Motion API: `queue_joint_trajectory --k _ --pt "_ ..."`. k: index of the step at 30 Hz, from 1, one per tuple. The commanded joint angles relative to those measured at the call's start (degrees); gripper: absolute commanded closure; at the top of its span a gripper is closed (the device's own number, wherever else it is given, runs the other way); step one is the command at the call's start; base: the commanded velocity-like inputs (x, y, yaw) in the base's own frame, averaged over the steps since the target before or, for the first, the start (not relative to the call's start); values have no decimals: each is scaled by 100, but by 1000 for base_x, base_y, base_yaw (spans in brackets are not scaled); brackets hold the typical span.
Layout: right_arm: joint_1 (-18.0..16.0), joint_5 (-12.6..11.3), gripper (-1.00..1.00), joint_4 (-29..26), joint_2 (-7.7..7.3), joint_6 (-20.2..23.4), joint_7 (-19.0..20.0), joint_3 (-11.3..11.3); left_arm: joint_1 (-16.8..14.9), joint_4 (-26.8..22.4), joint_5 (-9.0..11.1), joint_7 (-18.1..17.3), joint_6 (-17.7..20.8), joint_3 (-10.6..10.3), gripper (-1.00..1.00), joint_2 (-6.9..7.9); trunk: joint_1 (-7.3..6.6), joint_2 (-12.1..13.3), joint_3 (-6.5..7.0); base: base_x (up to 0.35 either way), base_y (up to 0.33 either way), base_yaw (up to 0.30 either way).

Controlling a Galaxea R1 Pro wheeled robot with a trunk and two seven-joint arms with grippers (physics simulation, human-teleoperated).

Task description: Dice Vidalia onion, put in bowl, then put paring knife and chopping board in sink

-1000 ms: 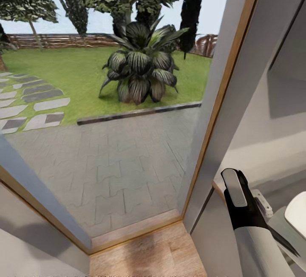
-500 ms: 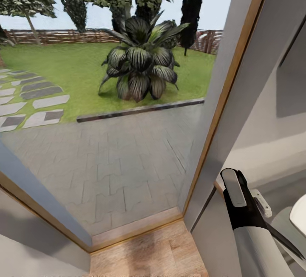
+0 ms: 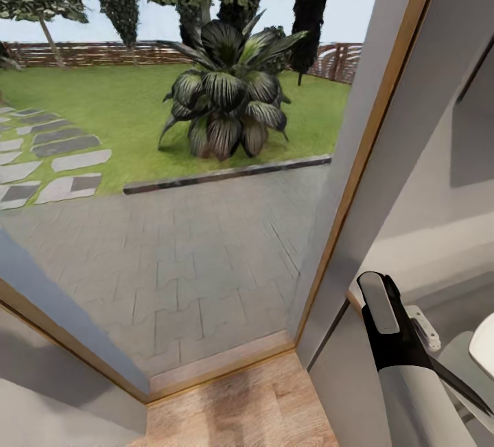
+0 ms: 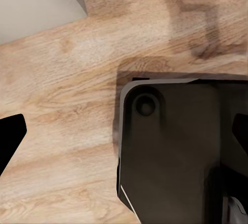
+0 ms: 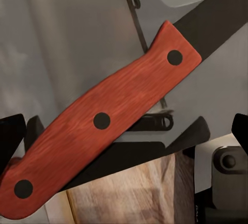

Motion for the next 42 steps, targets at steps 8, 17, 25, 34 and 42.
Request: queue_joint_trajectory --k 8,17,25,34,42 --pt "-5 -36 -100 -6 -4 64 -23 -10 -2 -7 51 46 -19 -44 -100 9 4 -11 -11 0 0 0" --pt "-5 -41 -100 -10 0 67 -23 -10 -2 -6 51 46 -19 -44 -100 10 4 -11 -11 59 0 0" --pt "-5 -49 -100 -15 -4 76 -23 1 -2 59 51 46 -19 -44 -100 -6 4 -11 -11 1 0 0" --pt "-5 -43 -100 -15 -3 78 -23 12 -2 67 44 46 -19 -44 -100 -7 4 -11 -11 0 0 0" --pt "-5 -49 -100 -16 -3 78 -23 2 -2 65 42 46 -19 -46 -100 -7 4 -11 -14 0 0 0"
